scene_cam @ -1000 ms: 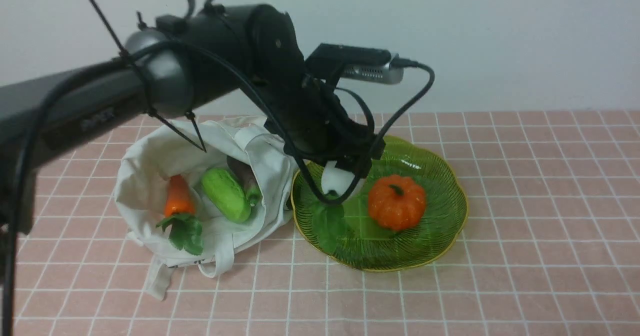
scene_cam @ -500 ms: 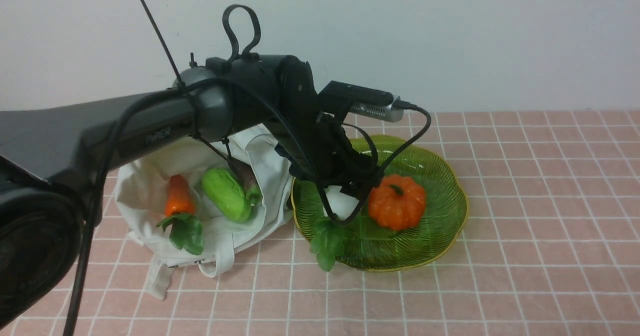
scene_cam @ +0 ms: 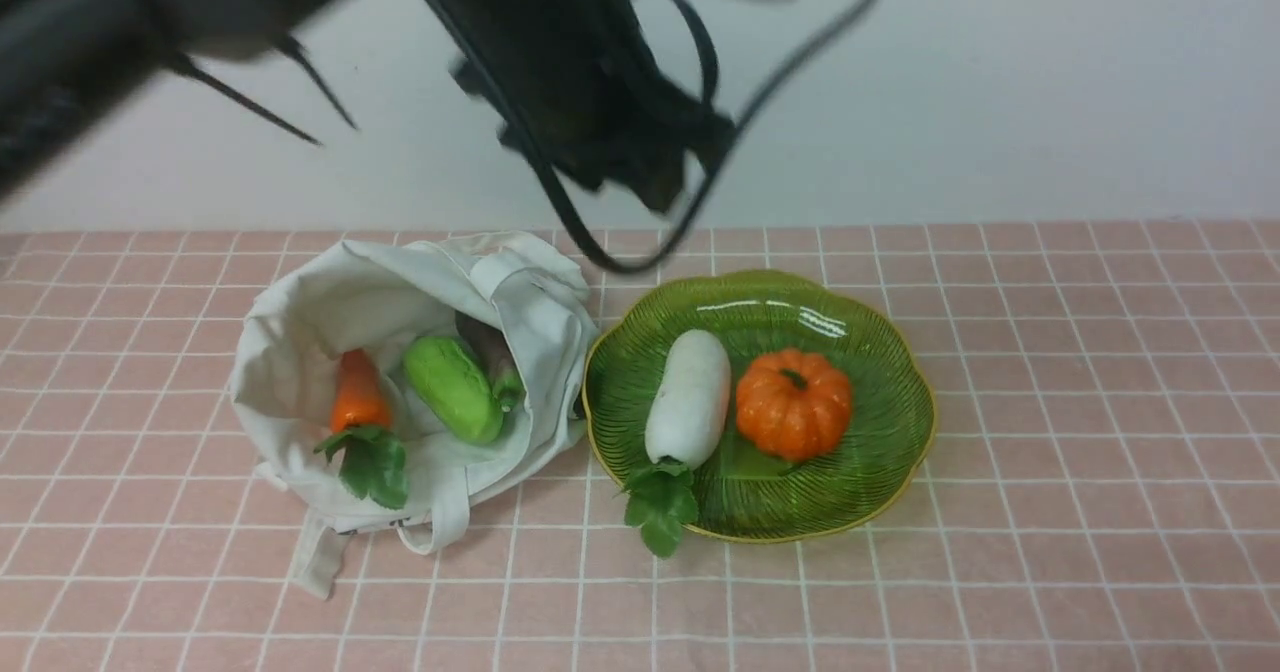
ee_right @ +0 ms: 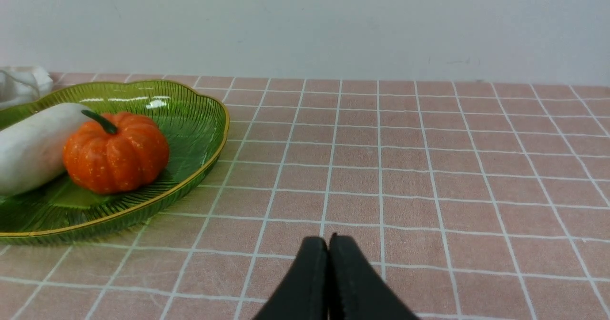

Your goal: Take vegetables from bag on pink coffee tablecloth place on plate.

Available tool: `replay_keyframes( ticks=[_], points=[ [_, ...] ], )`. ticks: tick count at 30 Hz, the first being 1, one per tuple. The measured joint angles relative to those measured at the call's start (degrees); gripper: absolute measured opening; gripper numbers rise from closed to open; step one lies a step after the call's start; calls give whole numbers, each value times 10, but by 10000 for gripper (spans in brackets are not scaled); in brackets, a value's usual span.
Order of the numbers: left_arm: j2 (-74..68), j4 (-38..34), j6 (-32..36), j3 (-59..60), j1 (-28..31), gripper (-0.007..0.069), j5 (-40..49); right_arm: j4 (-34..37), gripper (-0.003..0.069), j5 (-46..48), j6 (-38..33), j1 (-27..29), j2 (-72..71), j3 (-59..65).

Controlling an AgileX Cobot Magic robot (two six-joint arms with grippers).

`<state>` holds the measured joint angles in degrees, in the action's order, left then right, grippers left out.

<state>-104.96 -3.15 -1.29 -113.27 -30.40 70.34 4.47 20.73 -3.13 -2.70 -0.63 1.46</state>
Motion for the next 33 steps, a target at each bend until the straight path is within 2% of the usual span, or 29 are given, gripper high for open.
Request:
replay_keyframes(
  ticks=[1, 2, 4, 6, 9, 12, 16, 21, 26, 33],
  points=[
    [31, 11, -12, 1, 0, 171, 4, 0, -15, 0, 0, 0, 0, 0],
    [54, 13, -14, 5, 0, 103, 6, 0, -15, 0, 0, 0, 0, 0],
    [112, 13, -12, 26, 0, 22, 10, 0, -15, 0, 0, 0, 0, 0],
    [141, 11, -10, 42, 0, 8, 11, 0, -15, 0, 0, 0, 0, 0],
    [261, 6, 2, 131, 0, -5, 14, 0, -15, 0, 0, 0, 0, 0],
    [321, 6, 13, 210, 0, -5, -18, 0, -15, 0, 0, 0, 0, 0],
    [469, -20, 21, 456, 0, -5, -241, 0, -15, 0, 0, 0, 0, 0],
    [547, -52, 19, 674, 0, -5, -427, 0, -15, 0, 0, 0, 0, 0],
    [564, -58, 19, 809, 0, -5, -499, 0, -15, 0, 0, 0, 0, 0],
    [559, -59, 19, 898, 0, -5, -510, 0, -15, 0, 0, 0, 0, 0]
  ],
)
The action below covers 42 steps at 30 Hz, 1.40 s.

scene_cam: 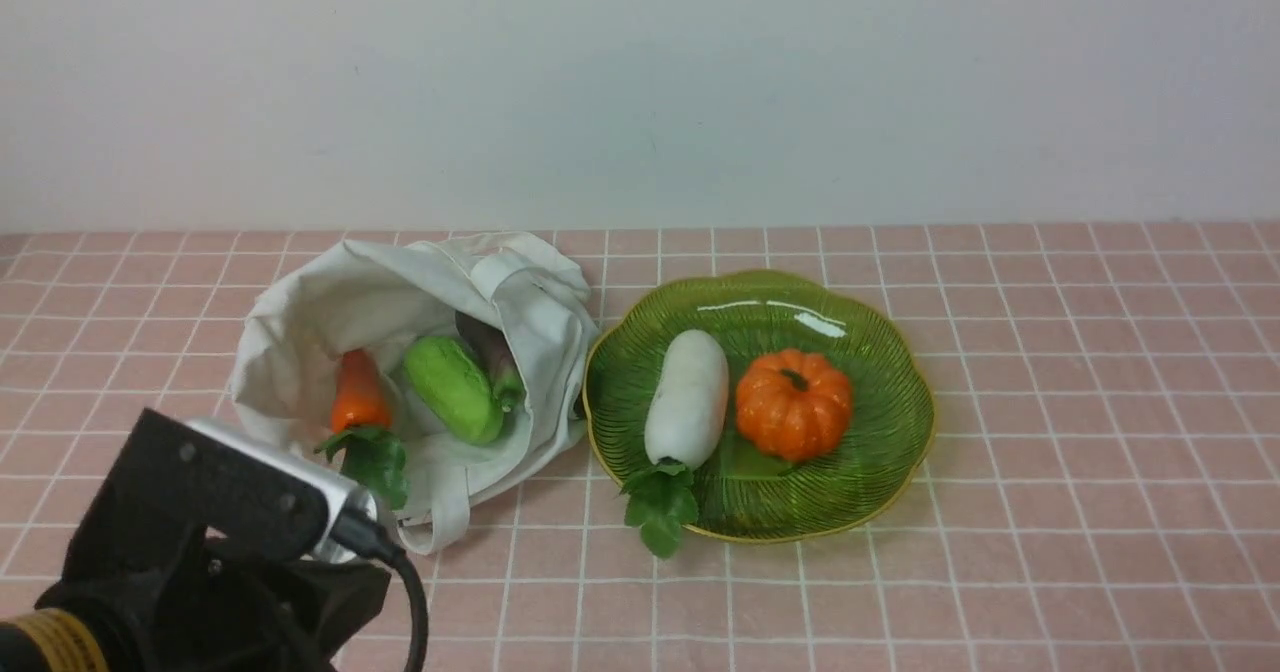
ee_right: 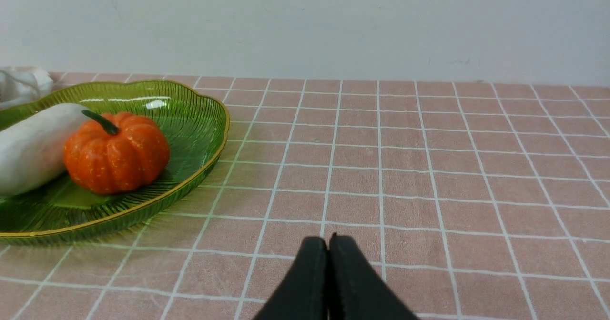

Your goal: Take vegetables from bag on pink coffee tablecloth place on plate.

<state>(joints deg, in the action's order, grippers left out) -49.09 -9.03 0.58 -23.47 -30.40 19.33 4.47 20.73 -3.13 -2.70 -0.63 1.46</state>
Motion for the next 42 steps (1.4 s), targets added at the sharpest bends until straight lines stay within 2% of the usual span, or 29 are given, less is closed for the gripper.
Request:
replay_keyframes(
  ticks=[7, 13, 16, 21, 26, 34, 39, 42],
  points=[
    [4, 1, 2, 6, 0, -5, -1, 0, -15, 0, 0, 0, 0, 0],
    [92, 33, 4, 25, 15, -5, -2, 0, -15, 0, 0, 0, 0, 0],
    [166, 57, 1, 47, 45, -5, -4, 0, -15, 0, 0, 0, 0, 0],
    [353, 79, -18, 141, 179, -5, -13, 0, -15, 0, 0, 0, 0, 0],
    [459, 83, -22, 215, 271, -5, -14, 0, -15, 0, 0, 0, 0, 0],
    [497, 86, -22, 250, 281, -5, 14, 0, -15, 0, 0, 0, 0, 0],
    [497, 90, -22, 251, 240, -5, 20, 0, -15, 0, 0, 0, 0, 0],
    [497, 90, -22, 251, 235, -5, 20, 0, -15, 0, 0, 0, 0, 0]
  ],
)
